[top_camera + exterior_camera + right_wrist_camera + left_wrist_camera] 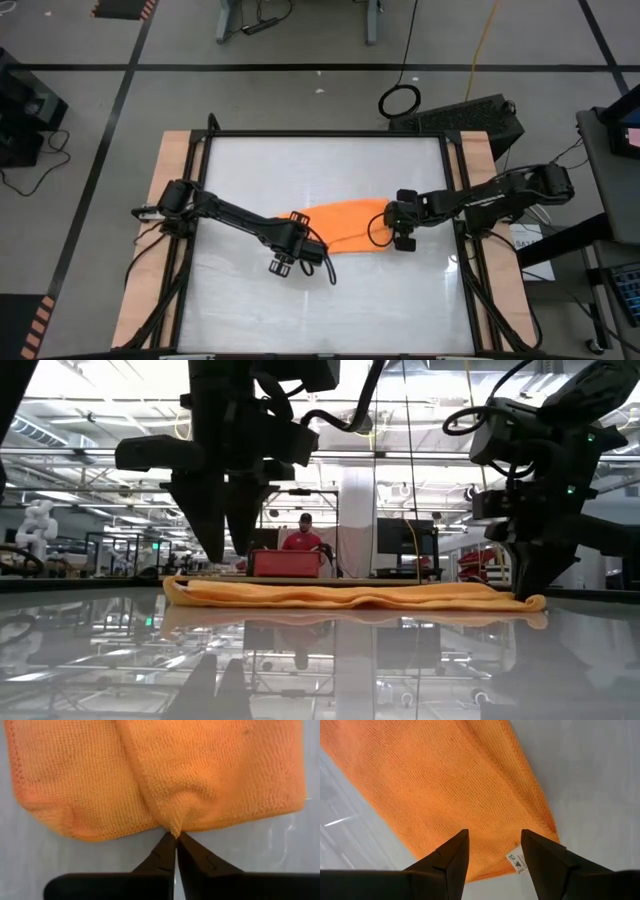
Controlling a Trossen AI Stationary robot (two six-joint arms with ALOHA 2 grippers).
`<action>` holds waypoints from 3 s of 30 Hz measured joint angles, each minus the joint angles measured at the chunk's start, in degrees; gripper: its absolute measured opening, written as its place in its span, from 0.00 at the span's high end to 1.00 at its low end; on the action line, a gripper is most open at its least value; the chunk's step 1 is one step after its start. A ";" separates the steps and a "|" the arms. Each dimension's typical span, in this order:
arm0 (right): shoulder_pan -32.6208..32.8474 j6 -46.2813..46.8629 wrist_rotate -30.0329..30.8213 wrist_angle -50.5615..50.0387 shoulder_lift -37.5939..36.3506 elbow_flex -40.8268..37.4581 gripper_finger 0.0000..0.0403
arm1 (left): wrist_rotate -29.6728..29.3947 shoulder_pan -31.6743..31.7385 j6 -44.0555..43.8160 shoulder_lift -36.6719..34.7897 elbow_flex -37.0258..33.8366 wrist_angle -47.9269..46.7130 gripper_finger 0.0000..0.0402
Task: Roll towel
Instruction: Fold the orange towel
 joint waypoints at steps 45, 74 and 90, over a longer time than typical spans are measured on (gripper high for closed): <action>0.04 4.35 -5.58 -11.46 -9.43 12.17 1.00 | 8.89 1.88 1.29 -0.04 -7.43 10.61 0.55; 0.04 5.01 -5.56 -11.68 -9.43 12.20 1.00 | 7.55 1.88 -5.67 -0.02 -7.43 17.92 0.67; 0.04 4.96 -5.54 -11.81 -9.46 12.20 1.00 | 4.95 1.86 -7.89 1.34 -7.75 18.46 0.86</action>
